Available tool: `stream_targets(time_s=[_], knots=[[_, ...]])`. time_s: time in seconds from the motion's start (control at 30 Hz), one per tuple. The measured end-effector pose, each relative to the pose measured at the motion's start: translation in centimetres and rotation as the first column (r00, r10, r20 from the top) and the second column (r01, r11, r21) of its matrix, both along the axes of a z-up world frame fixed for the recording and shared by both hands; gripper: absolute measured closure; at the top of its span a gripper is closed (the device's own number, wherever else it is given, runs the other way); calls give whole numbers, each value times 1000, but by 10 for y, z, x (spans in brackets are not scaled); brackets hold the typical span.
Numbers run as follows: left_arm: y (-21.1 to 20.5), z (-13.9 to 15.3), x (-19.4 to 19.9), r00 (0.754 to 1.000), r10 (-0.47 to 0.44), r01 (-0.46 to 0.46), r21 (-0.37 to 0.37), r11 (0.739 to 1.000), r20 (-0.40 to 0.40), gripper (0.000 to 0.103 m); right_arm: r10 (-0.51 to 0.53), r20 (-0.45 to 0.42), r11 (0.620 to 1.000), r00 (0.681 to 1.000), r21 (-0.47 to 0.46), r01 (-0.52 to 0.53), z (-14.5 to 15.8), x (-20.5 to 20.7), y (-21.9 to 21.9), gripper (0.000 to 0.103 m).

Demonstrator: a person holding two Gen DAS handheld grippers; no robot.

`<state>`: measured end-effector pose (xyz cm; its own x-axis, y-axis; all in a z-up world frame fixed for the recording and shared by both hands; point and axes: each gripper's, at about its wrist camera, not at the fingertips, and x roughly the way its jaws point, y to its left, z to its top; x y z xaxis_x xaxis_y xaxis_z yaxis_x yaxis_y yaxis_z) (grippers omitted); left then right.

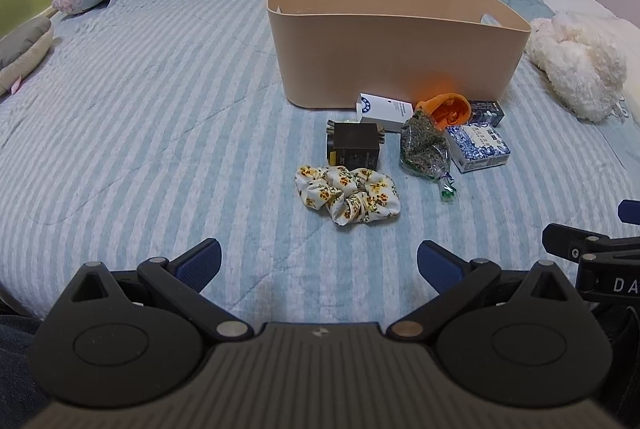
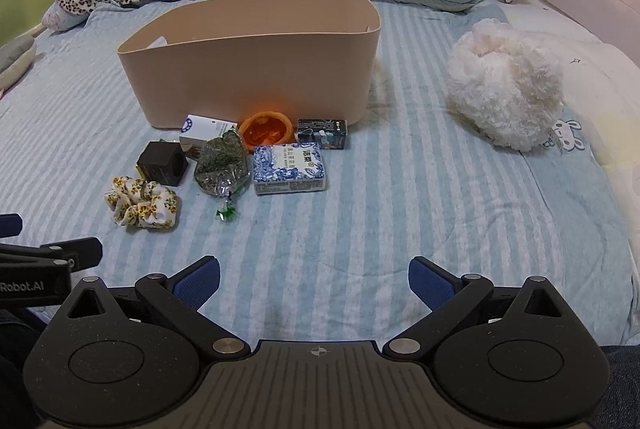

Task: Organize objects
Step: 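Move both tools toward the items in front of the basket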

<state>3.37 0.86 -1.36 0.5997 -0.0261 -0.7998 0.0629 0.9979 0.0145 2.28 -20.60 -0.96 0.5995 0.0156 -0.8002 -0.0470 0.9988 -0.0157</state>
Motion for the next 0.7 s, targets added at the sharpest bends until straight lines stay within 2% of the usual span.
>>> stream_targets(time_s=[0.23,0.57,0.7], knots=[[4,-9,8,1000,1,-2,-24,1000,-15,0,16,-14,1000,1000,-19,-16,-2,9,3,1],[2,-21,35,1000,-27,27,12,1000,-14,0,30,-25,999,999,-19,-30,-12,41,6,5],[4,-28,51,999,-22,21,-6,1000,-34,0,37,-33,999,999,-26,-38,-21,56,12,7]])
